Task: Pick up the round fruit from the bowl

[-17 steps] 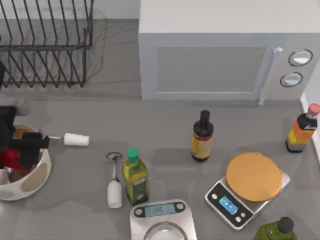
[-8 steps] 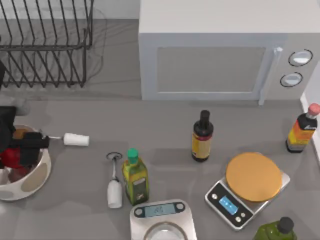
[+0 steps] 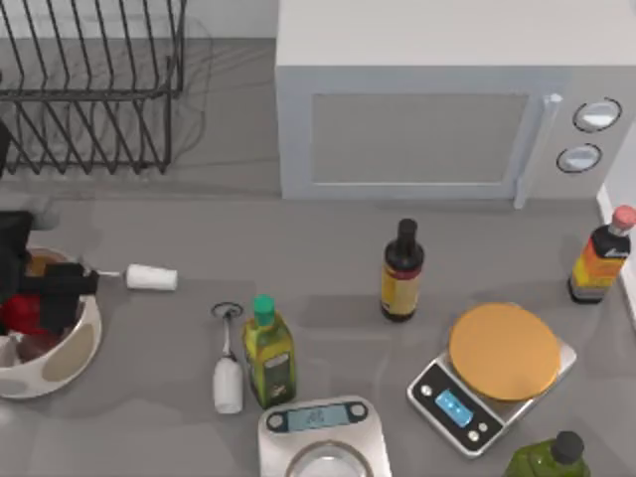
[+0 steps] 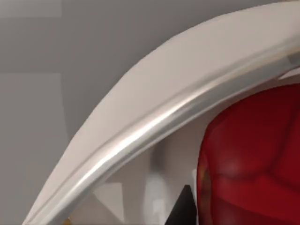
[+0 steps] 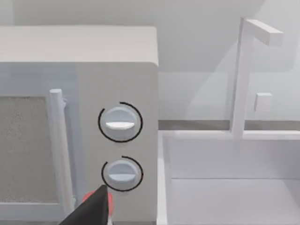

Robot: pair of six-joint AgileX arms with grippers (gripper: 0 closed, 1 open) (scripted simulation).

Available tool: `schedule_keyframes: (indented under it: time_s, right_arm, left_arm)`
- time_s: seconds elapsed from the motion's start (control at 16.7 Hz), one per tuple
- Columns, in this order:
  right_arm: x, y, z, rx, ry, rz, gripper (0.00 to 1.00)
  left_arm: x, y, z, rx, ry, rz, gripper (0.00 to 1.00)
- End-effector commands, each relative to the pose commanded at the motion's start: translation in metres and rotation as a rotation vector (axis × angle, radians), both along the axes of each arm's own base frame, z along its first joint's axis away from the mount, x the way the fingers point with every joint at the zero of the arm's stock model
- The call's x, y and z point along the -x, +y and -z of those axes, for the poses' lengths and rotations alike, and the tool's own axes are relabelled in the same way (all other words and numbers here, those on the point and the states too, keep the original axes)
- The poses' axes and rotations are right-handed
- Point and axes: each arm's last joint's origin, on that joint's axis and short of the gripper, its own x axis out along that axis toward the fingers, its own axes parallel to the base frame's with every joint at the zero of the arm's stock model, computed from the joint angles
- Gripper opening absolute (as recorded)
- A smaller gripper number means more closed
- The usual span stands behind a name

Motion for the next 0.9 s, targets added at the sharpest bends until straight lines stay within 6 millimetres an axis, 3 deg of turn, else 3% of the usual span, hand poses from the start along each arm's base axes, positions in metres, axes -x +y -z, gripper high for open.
schedule_keyframes:
  time_s: [0.24,0.3,0.54,0.72,0.9]
  right_arm:
    - [0.000,0.000,0.000,0.000,0.000,0.000,1.00]
    - [0.000,0.000,0.000,0.000,0.000,0.000,1.00]
    - [0.000,0.000,0.000,0.000,0.000,0.000,1.00]
    - [0.000,0.000,0.000,0.000,0.000,0.000,1.00]
    - [0.000,0.000,0.000,0.000,0.000,0.000,1.00]
  left_arm:
    - [0.000,0.000,0.000,0.000,0.000,0.000,0.00]
    - [-0.007,-0.001,-0.018,0.007,-0.064,0.001,0.00]
    - [-0.016,-0.001,-0.030,0.007,-0.054,0.001,0.00]
    - [-0.032,-0.001,-0.065,0.007,-0.043,0.001,0.00]
    - [-0.044,-0.001,-0.125,0.007,-0.034,0.001,0.00]
